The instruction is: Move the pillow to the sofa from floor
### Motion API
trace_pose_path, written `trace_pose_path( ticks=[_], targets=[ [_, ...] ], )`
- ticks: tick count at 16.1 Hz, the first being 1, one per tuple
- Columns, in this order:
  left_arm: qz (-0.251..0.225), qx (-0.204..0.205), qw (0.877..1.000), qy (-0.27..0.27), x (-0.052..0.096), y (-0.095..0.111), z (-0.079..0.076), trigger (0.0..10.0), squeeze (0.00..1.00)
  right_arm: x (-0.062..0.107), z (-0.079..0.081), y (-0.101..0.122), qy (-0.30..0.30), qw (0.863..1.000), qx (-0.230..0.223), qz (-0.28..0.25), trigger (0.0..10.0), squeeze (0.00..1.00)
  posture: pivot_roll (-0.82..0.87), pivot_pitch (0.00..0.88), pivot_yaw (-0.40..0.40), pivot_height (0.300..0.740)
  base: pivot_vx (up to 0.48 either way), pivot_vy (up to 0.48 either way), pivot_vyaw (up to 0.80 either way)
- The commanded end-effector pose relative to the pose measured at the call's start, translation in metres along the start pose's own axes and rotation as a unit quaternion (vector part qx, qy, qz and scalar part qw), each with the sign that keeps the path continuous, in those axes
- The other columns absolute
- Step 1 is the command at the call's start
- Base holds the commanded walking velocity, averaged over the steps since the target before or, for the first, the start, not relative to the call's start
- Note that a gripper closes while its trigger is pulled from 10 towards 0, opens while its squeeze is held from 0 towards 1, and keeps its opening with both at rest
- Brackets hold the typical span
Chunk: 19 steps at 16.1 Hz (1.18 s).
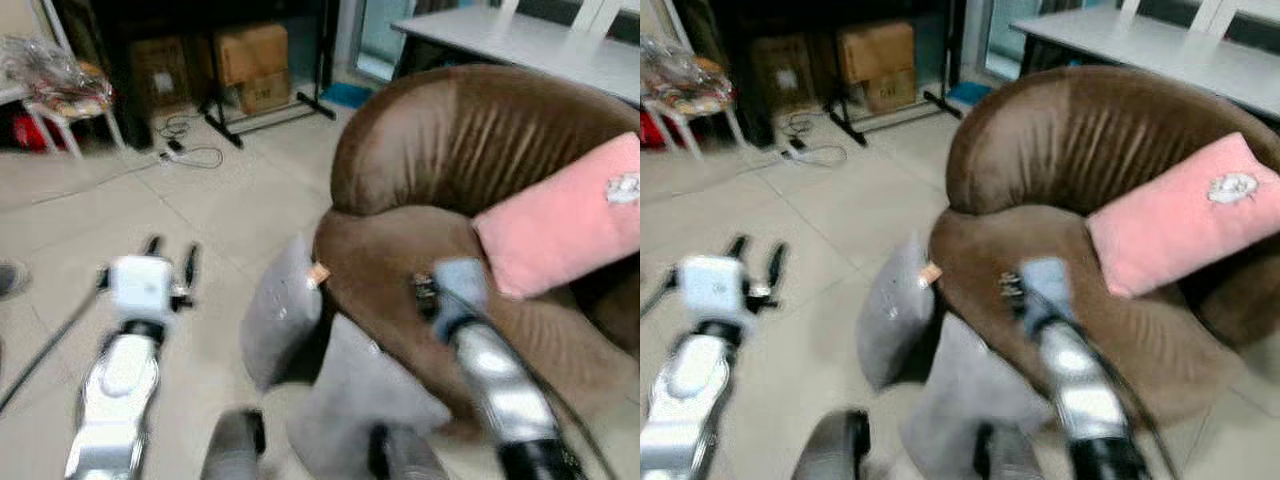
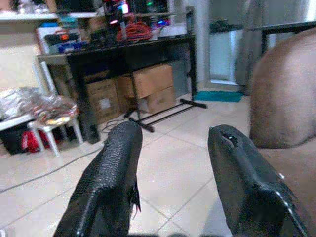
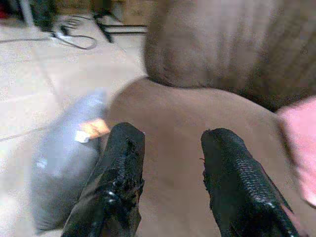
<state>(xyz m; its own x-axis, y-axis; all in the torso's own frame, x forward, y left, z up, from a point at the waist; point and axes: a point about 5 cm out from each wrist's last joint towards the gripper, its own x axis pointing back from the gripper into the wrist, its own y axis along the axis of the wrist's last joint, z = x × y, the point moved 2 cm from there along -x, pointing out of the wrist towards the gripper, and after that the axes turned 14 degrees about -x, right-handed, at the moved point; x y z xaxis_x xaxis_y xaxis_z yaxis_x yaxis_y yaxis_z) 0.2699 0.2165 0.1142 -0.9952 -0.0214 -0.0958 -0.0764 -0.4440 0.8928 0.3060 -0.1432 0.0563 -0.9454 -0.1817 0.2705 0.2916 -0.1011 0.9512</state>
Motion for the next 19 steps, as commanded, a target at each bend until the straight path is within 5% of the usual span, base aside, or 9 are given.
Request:
trace_pose_path(
  ticks=[1, 8, 14, 15, 16, 19],
  targets=[
    [-0.009, 0.004, 1.0, -0.009, -0.002, 0.005, -0.007, 10.0, 0.0, 0.003, -0.016, 0.0, -0.024, 1.0, 0.004, 0.003, 10.0, 0.0, 0.04, 0.0, -0.043, 0.586, 0.0, 0.0, 0.0],
    [-0.006, -0.002, 1.0, -0.01, 0.002, 0.002, -0.007, 10.0, 0.0, 0.006, -0.006, -0.002, -0.01, 1.0, 0.014, 0.007, 10.0, 0.0, 0.05, 0.0, -0.063, 0.516, 0.0, 0.0, 0.0],
    [-0.005, -0.003, 1.0, -0.015, 0.004, 0.001, -0.009, 10.0, 0.0, 0.005, -0.005, 0.018, 0.026, 0.999, 0.031, 0.006, 10.0, 0.0, 0.05, 0.0, -0.074, 0.476, 0.0, 0.0, 0.0],
    [-0.004, -0.004, 1.0, -0.017, 0.004, 0.001, -0.009, 10.0, 0.0, 0.004, -0.003, 0.019, 0.041, 0.999, 0.031, 0.009, 10.0, 0.18, 0.05, 0.0, -0.075, 0.476, 0.0, 0.0, 0.0],
    [-0.005, -0.007, 1.0, -0.022, 0.005, 0.001, -0.01, 10.0, 0.0, 0.003, -0.001, 0.018, 0.05, 0.998, 0.032, 0.012, 10.0, 1.0, 0.05, 0.0, -0.08, 0.476, 0.0, 0.0, 0.0],
    [-0.004, -0.021, 0.998, -0.065, 0.006, -0.003, -0.01, 10.0, 0.0, -0.009, 0.007, 0.011, 0.088, 0.994, 0.054, 0.04, 10.0, 1.0, 0.06, 0.002, -0.085, 0.476, 0.0, 0.0, 0.0]
  ],
)
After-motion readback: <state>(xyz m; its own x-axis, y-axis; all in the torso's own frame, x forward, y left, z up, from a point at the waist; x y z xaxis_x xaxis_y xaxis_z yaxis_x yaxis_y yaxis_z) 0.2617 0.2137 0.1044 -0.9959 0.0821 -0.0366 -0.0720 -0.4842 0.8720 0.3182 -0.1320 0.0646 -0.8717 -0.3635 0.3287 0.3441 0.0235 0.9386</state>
